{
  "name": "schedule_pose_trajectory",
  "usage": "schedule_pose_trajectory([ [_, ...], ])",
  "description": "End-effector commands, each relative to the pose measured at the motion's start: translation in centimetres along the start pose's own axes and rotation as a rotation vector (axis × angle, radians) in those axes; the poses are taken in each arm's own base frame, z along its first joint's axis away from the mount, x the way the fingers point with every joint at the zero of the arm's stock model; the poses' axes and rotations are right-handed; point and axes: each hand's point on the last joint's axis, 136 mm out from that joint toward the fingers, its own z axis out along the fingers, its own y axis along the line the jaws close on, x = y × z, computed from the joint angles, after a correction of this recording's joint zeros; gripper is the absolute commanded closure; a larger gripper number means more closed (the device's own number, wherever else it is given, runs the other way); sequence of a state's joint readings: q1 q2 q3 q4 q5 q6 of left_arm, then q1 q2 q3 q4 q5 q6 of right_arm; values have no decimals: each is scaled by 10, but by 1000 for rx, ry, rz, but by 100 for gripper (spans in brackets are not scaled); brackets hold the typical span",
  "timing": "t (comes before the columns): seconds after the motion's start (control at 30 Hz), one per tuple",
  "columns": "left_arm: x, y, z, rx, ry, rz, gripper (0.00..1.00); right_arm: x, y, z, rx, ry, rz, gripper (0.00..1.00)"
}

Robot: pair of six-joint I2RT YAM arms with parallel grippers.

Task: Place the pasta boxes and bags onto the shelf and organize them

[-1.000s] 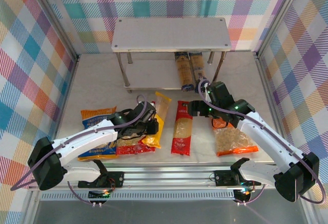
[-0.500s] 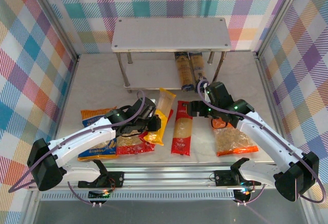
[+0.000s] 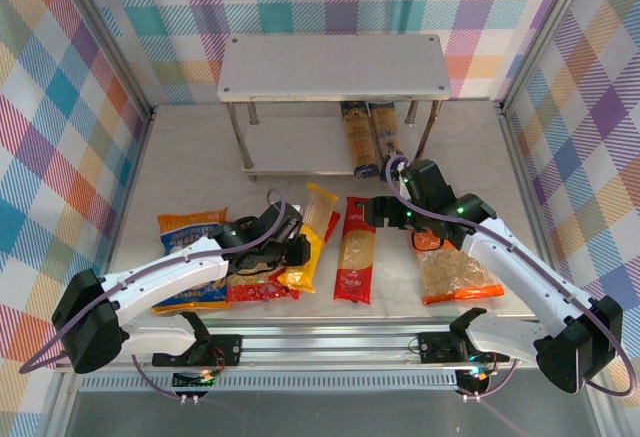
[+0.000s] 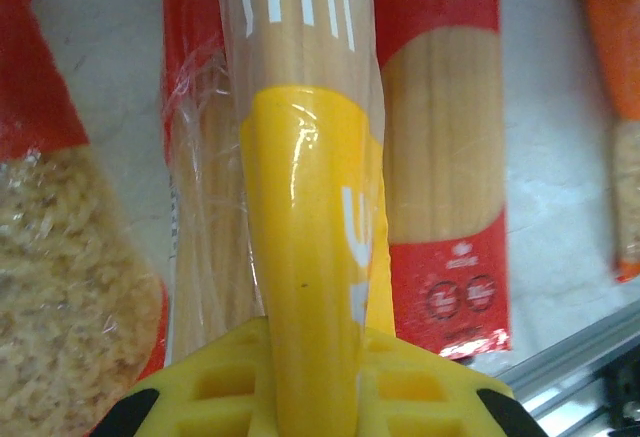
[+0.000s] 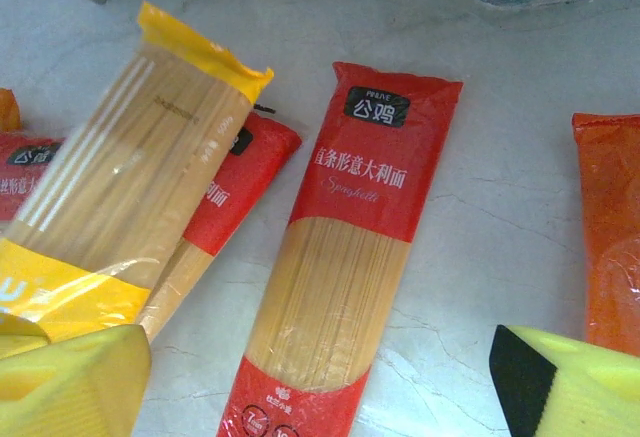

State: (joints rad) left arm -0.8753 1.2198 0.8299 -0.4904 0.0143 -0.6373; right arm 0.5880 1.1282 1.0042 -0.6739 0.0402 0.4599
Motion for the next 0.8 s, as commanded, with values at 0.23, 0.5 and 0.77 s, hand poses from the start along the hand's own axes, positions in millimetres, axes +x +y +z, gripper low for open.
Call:
schedule_pose_trajectory([
  [0.23, -27, -20, -1, 84, -124, -6, 79, 0, 4, -4, -13, -11, 14, 11],
  [0.5, -26, -19, 1, 75, -114, 5, 61, 0, 4, -4, -13, -10, 13, 11],
  [0.77, -3, -30, 10, 28, -45, 106, 51, 5, 0, -4, -3, -5, 17, 11],
])
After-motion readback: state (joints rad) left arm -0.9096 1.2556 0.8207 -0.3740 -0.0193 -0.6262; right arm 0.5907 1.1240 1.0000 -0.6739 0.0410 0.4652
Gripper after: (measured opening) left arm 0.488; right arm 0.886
